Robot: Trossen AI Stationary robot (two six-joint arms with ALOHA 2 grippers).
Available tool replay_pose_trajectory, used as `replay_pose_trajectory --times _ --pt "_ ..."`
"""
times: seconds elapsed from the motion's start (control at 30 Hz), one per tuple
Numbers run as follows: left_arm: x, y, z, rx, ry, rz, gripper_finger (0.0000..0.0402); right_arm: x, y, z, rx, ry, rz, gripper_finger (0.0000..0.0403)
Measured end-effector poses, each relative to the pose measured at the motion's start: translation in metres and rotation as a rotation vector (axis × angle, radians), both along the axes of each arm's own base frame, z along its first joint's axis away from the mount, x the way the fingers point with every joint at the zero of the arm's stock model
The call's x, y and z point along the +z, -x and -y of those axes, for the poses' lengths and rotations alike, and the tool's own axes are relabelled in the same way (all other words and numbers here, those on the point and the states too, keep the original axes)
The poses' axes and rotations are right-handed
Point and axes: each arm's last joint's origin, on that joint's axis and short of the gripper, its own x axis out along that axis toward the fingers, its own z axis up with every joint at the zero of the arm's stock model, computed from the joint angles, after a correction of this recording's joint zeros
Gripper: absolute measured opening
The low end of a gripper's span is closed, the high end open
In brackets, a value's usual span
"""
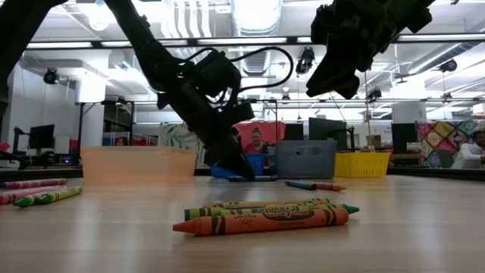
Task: Sort crayons
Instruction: Put the blue crayon into the orange bin
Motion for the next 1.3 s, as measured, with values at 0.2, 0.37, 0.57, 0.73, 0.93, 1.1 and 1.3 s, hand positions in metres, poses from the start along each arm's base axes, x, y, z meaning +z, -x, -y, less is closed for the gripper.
replay_pose_trajectory --times 0.2,0.37,0.57,0.73,0.93,1.1,1.3 --pt "-0.0027 0.0023 0.0008 0.006 0.023 -0.004 0.0169 -0.0002 0.0 0.0 0.0 0.0 -0.001 0.0082" --pt "-0.0032 0.0027 0.0009 0.013 0.03 -0.005 0.0169 -0.0001 0.0 0.0 0.0 0.0 0.0 0.0082" --pt "-0.0037 0.0031 0.0016 0.014 0.044 -0.004 0.0169 -0.0001 0.0 0.0 -0.002 -0.002 -0.001 0.0082" --pt "-0.0045 0.0037 0.0031 0.009 0.076 -0.01 0.0168 -0.0001 0.0 0.0 -0.009 -0.011 -0.001 0.0082" --pt "-0.007 0.0065 0.0046 0.004 0.086 -0.024 0.0144 0.0 -0.0001 0.0 -0.01 -0.013 -0.001 0.0082" --pt "-0.0079 0.0075 0.0051 0.0 0.093 -0.029 0.0101 0.0001 -0.0002 0.0 -0.01 -0.013 0.002 0.0082" --pt "-0.0085 0.008 0.006 -0.006 0.098 -0.035 0.0026 0.0001 -0.0002 0.0 -0.009 -0.011 0.002 0.0082"
